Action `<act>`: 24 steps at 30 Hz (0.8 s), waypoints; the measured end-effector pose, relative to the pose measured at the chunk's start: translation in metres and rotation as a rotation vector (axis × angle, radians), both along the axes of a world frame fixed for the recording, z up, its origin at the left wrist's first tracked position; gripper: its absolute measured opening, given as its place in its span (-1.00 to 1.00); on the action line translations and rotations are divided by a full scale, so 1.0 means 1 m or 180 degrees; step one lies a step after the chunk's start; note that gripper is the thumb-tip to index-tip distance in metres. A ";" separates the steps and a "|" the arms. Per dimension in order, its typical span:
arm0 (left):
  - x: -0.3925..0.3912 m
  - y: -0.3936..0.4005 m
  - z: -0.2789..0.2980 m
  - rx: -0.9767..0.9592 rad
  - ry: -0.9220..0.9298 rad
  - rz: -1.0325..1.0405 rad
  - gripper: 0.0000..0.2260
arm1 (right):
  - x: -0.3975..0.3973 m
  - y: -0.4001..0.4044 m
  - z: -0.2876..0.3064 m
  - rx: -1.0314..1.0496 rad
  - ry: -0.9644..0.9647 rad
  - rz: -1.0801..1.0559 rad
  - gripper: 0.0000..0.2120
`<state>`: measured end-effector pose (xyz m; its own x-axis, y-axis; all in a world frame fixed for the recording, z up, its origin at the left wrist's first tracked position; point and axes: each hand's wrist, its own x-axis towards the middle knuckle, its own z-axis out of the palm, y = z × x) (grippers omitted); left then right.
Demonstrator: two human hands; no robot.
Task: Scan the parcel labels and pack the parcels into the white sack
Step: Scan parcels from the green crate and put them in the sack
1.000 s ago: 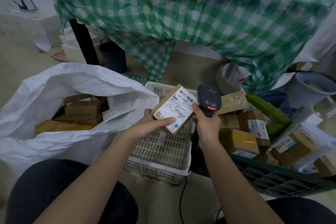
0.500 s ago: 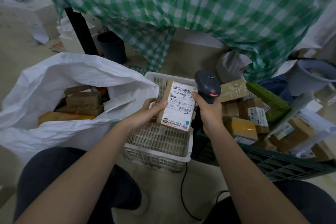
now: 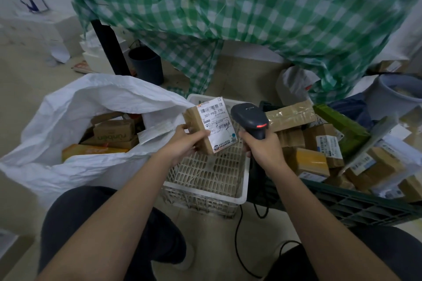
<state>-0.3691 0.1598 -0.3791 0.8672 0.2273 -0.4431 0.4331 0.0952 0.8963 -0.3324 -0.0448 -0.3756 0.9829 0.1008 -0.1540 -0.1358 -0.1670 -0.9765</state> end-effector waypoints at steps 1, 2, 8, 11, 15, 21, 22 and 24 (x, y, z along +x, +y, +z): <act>0.000 -0.001 0.001 -0.0045 -0.0044 0.0048 -0.32 | -0.005 -0.001 0.000 -0.0126 0.0028 0.0101 -0.87; 0.000 -0.001 0.001 -0.0059 -0.0079 0.0087 -0.32 | -0.011 -0.002 0.000 -0.0243 0.0043 0.0218 -0.86; -0.003 -0.002 -0.003 0.0029 -0.0167 0.0196 -0.32 | -0.030 -0.001 0.002 -0.0337 0.0170 0.0431 -0.83; -0.006 0.001 -0.005 0.0042 -0.0184 0.0177 -0.34 | -0.031 0.000 0.005 -0.0299 0.0137 0.0434 -0.82; -0.011 0.007 -0.007 0.0088 -0.0214 0.0198 -0.34 | -0.032 0.004 0.010 -0.0358 0.0066 0.0479 -0.83; -0.023 0.024 -0.002 0.0253 -0.0339 0.0301 -0.31 | -0.031 0.020 0.014 -0.0026 0.0214 0.0558 -0.88; -0.027 0.031 0.001 0.0348 -0.0373 0.0370 -0.32 | -0.030 0.026 0.015 0.0082 0.0253 0.0556 -0.87; -0.034 0.050 0.006 0.0555 -0.0490 0.0584 -0.31 | -0.026 0.042 0.018 0.0252 0.0281 0.0542 -0.89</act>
<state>-0.4036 0.2101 -0.3728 0.8585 0.4477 -0.2501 0.2806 -0.0019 0.9598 -0.3588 -0.0028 -0.3577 0.9336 0.2797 -0.2238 -0.1979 -0.1181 -0.9731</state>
